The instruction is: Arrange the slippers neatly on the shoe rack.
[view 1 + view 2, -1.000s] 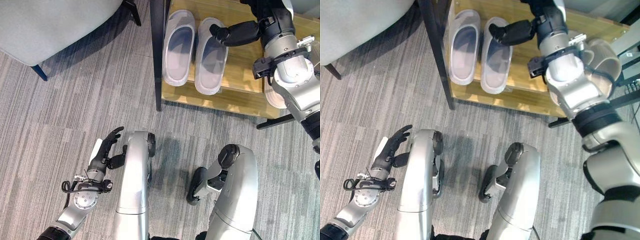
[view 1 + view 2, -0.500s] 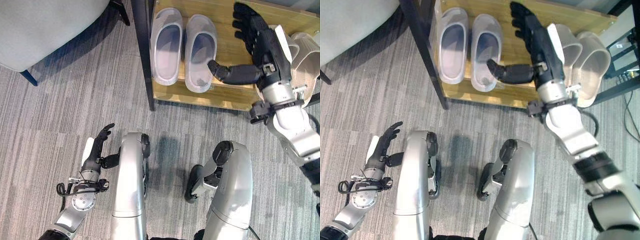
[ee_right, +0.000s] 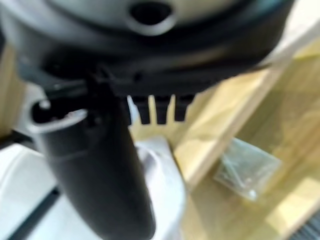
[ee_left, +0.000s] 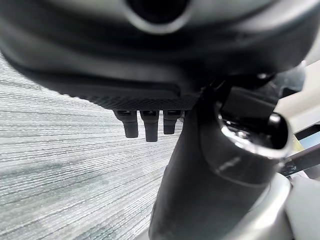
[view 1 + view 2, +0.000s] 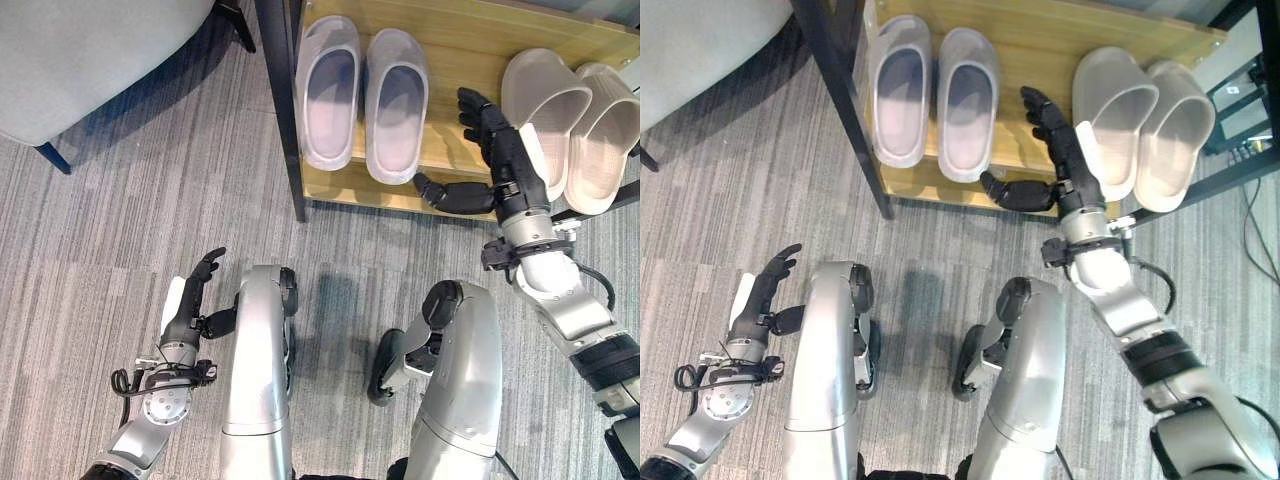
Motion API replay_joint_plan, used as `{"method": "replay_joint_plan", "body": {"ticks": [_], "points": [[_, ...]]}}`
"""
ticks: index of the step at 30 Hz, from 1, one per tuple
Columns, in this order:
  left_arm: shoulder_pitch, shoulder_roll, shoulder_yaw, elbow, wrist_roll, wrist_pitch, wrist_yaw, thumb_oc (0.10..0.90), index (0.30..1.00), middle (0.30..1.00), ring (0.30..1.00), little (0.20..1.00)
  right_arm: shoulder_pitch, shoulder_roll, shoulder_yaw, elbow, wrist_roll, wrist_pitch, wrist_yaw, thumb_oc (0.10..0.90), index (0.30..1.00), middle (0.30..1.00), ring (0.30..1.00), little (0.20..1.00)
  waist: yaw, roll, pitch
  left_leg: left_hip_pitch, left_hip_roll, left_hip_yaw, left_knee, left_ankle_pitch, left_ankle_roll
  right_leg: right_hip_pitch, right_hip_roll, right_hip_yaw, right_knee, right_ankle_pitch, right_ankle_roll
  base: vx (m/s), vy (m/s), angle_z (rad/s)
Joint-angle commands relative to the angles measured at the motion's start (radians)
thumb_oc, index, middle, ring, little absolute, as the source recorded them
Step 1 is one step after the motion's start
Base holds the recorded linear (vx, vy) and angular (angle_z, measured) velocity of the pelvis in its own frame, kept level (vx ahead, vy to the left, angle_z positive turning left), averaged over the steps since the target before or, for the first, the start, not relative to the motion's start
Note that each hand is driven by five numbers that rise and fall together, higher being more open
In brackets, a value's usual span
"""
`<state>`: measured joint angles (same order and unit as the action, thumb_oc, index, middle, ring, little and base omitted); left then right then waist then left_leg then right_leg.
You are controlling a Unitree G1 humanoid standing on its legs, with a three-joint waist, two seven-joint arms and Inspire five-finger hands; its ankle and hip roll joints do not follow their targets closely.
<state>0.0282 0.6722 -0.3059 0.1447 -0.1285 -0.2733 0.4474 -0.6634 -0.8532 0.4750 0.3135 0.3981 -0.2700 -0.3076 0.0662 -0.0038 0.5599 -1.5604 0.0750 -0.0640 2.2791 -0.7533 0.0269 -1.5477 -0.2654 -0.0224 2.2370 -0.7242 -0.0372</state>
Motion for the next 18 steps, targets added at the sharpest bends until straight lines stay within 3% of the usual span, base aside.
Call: {"method": "replay_joint_plan", "body": {"ticks": [1, 7, 18], "points": [[-0.038, -0.026, -0.066, -0.140, 0.044, -0.085, 0.011, 0.800, 0.900, 0.900, 0.900, 0.900, -0.138, -0.019, -0.032, -0.011, 0.019, -0.058, -0.009, 0.800, 0.900, 0.900, 0.900, 0.900, 0.039, 0.005, -0.040, -0.010, -0.004, -0.069, -0.066, -0.020, -0.006, -0.022, -0.009, 0.074, -0.023, 0.002, -0.011, 0.00, 0.000, 0.00], [-0.038, -0.011, -0.074, -0.141, 0.026, -0.093, 0.006, 0.800, 0.900, 0.900, 0.900, 0.900, -0.206, 0.036, 0.022, 0.084, 0.087, -0.058, 0.017, 0.800, 0.900, 0.900, 0.900, 0.900, 0.053, 0.012, -0.040, -0.010, -0.003, -0.072, -0.067, -0.019, -0.007, -0.022, -0.005, 0.076, -0.023, 0.008, -0.010, 0.00, 0.000, 0.00], [-0.052, 0.005, -0.098, -0.133, 0.008, -0.101, -0.001, 0.800, 0.900, 0.900, 0.900, 0.900, -0.341, 0.104, 0.121, 0.189, 0.069, -0.031, 0.012, 0.800, 0.900, 0.900, 0.900, 0.900, 0.069, 0.018, -0.040, -0.010, -0.004, -0.078, -0.064, -0.019, -0.010, -0.022, -0.006, 0.077, -0.022, 0.012, -0.010, 0.00, 0.000, 0.00]]}}
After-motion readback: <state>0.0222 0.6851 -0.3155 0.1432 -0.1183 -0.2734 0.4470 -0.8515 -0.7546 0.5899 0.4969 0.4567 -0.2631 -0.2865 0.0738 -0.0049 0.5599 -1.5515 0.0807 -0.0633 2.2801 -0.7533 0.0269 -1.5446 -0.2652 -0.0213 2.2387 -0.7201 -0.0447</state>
